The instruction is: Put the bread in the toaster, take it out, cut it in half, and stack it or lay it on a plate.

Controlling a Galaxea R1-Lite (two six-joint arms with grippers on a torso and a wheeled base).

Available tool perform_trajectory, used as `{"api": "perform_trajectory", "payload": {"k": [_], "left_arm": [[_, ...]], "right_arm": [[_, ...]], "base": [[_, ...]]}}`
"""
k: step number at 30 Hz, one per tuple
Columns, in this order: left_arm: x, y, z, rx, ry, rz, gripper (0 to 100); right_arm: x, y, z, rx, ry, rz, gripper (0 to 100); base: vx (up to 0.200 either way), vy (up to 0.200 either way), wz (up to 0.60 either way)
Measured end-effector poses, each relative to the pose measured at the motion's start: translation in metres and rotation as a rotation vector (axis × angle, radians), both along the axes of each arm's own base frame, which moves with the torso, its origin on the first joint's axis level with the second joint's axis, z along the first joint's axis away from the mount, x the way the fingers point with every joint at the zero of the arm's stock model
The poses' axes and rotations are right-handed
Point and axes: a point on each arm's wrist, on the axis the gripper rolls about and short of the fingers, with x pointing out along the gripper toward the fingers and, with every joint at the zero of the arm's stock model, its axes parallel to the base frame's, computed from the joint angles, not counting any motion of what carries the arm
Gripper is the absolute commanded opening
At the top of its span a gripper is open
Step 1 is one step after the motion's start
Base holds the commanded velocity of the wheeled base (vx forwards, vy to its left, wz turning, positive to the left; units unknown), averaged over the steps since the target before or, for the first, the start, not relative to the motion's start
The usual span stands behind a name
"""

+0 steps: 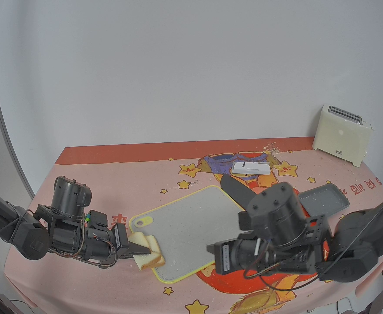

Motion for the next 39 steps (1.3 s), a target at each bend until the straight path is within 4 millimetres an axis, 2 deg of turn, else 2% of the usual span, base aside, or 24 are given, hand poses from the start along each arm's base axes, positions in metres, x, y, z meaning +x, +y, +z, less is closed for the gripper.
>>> {"api": "perform_trajectory", "payload": {"k": [6,12,17,20,25,33,39], "left_arm": [[-0.001,0.001,0.004,-0.007,-0.013,0.005,0],[-0.009,0.006,0.029,-0.045,-0.106,0.019,0],[-0.020,0.011,0.051,-0.075,-0.190,0.022,0],[-0.025,0.012,0.059,-0.087,-0.224,0.022,0],[-0.032,0.013,0.075,-0.115,-0.289,0.010,0],[-0.035,0.006,0.090,-0.164,-0.401,-0.028,0],[-0.035,0.005,0.096,-0.192,-0.465,-0.029,0]], "right_arm": [[0.007,-0.034,0.011,0.016,-0.025,-0.071,0],[0.009,-0.065,0.004,-0.032,-0.035,-0.119,0],[0.006,-0.074,0.006,-0.016,-0.066,-0.133,0],[0.005,-0.079,0.013,0.036,-0.105,-0.133,0],[-0.004,-0.095,0.027,0.189,-0.163,0.034,0],[0.015,-0.125,0.037,0.224,-0.265,-0.080,0],[0.016,-0.124,0.036,0.245,-0.304,-0.073,0]], "base": [[0.000,0.000,0.00],[0.000,0.000,0.00],[0.000,0.000,0.00],[0.000,0.000,0.00],[0.000,0.000,0.00],[0.000,0.000,0.00],[0.000,0.000,0.00]]}}
